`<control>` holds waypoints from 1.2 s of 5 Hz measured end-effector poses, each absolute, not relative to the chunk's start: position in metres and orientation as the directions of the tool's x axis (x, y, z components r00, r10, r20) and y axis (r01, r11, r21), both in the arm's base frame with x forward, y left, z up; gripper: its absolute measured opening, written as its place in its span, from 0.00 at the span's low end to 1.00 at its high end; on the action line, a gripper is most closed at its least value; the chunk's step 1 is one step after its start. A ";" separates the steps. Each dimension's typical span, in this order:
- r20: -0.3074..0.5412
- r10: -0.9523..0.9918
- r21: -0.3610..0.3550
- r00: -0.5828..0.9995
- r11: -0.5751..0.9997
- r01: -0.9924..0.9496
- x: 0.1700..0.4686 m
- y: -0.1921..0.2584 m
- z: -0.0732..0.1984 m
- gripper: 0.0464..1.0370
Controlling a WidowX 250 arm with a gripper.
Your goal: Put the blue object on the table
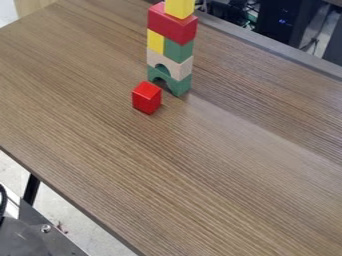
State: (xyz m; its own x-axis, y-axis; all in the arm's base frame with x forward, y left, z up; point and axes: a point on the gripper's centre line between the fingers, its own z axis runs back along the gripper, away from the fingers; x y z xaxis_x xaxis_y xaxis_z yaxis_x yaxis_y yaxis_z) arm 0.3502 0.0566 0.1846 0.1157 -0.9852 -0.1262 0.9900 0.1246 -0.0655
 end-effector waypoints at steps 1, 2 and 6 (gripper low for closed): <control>-0.133 -0.985 -0.028 0.114 0.119 0.993 0.346 0.055 0.201 0.53; -0.153 -0.983 -0.025 0.104 0.109 0.994 0.332 0.053 0.203 0.53; -0.111 -0.987 -0.054 0.113 0.120 0.991 0.272 0.084 0.184 0.53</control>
